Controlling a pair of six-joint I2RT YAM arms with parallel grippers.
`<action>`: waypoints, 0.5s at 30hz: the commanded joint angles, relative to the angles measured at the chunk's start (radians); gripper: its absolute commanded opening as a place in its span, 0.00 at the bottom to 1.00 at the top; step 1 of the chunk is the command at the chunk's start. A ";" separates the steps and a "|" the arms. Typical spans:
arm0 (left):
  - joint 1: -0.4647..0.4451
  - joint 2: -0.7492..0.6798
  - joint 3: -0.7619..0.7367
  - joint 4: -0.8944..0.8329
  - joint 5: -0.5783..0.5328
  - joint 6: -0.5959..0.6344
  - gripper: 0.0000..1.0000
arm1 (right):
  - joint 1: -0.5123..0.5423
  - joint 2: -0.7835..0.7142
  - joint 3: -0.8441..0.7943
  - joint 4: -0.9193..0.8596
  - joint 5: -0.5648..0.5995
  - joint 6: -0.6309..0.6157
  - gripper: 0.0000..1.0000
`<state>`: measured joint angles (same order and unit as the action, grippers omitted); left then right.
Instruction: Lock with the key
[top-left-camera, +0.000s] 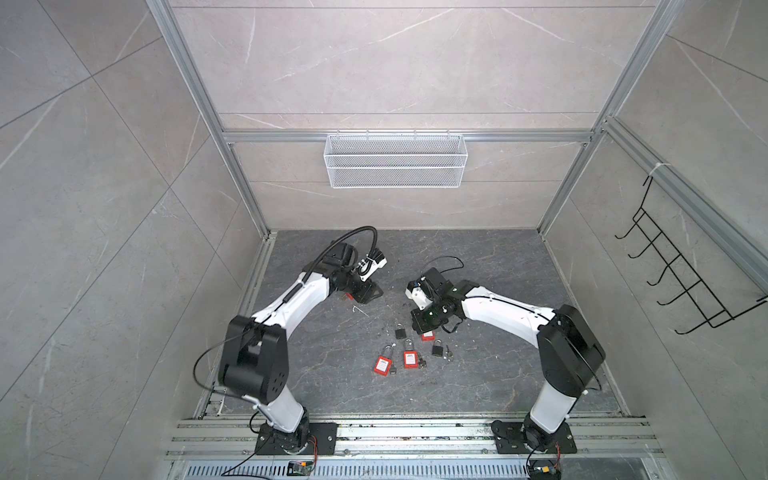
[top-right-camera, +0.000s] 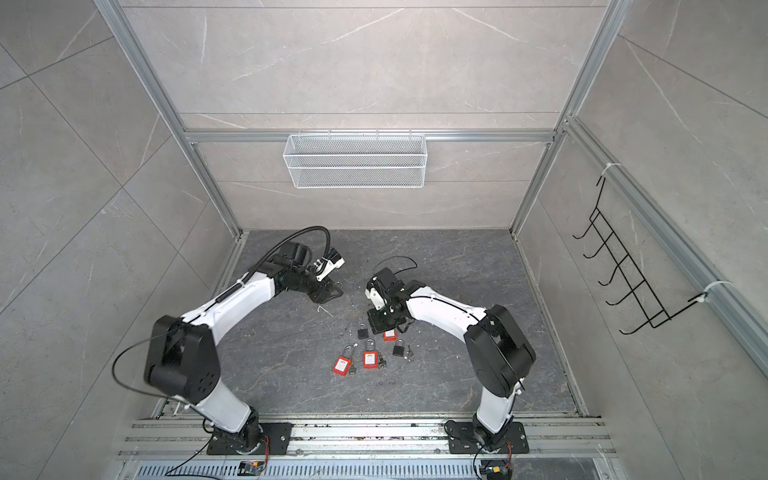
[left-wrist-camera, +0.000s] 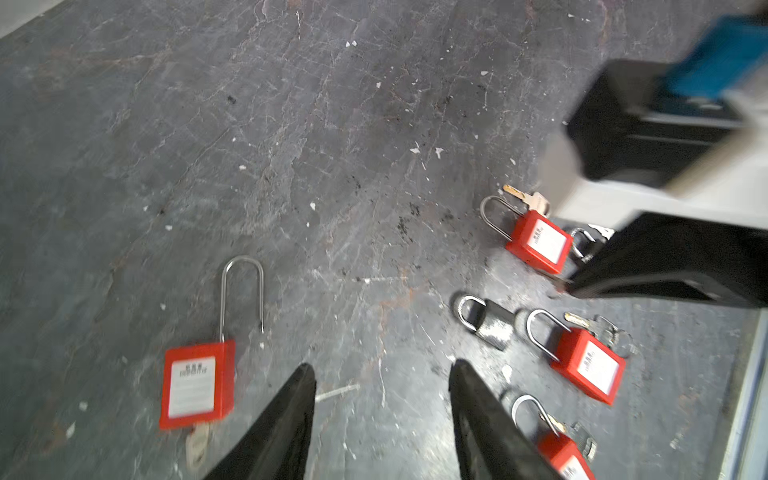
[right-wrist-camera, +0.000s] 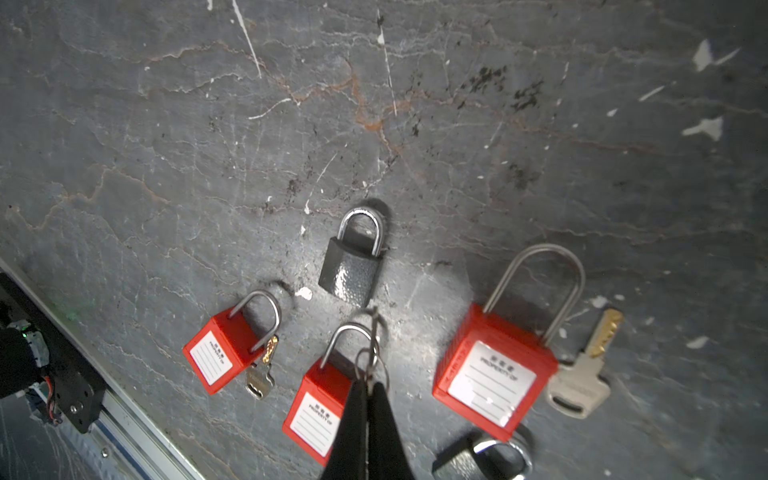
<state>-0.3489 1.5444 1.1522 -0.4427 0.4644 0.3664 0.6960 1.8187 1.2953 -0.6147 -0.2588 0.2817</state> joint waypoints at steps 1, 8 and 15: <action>-0.001 -0.159 -0.157 0.126 0.057 -0.175 0.54 | -0.004 0.060 0.057 -0.107 0.009 0.022 0.00; 0.020 -0.399 -0.356 0.156 -0.051 -0.352 0.64 | -0.004 0.143 0.095 -0.119 0.035 0.042 0.00; 0.031 -0.467 -0.392 0.126 -0.101 -0.424 0.66 | -0.004 0.181 0.145 -0.147 0.065 0.045 0.11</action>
<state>-0.3233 1.1011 0.7582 -0.3367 0.3973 0.0074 0.6949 1.9755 1.3941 -0.7143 -0.2234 0.3168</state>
